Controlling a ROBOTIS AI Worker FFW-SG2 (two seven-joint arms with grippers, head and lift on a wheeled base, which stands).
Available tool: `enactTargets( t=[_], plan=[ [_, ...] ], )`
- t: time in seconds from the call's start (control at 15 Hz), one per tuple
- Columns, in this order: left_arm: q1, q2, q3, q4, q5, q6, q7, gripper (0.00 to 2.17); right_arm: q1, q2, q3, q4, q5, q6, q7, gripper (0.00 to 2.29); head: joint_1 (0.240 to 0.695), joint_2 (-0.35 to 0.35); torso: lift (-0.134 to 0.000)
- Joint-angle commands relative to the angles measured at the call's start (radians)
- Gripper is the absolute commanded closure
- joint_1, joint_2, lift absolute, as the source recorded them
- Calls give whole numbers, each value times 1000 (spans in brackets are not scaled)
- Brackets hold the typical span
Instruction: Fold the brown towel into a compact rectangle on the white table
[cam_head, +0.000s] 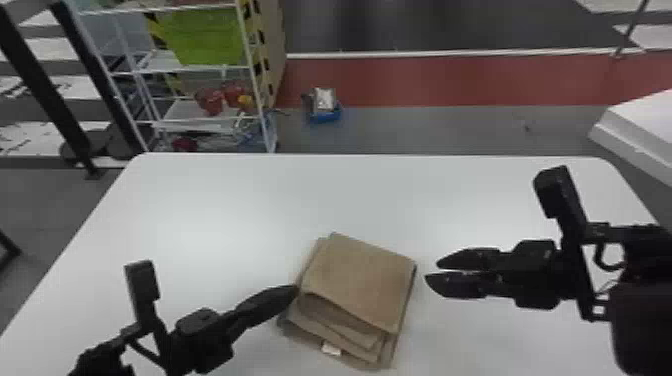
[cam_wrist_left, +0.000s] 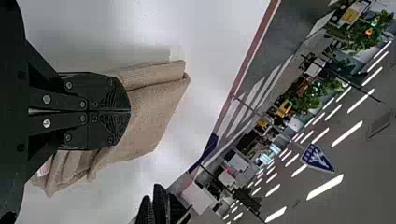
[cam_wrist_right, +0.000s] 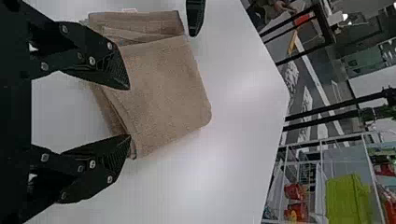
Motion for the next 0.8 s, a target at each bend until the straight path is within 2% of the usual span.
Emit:
enactTargets(
  t=[0.0,0.47,0.73],
  plan=[
    [-1,2,8,-4,2,8,-1,1443,-16,-1,9,67,16,17,5,1777,695,61,-123],
    [-1,5,19,-5,5,21,-6,1443,-87,5,44,204,49,-17,5,1851,695,63,-123],
    [2,5,51,-13,11,33,-16,1443,-140,20,87,290,71,-39,-64,1851,695,79,-123]
  ],
)
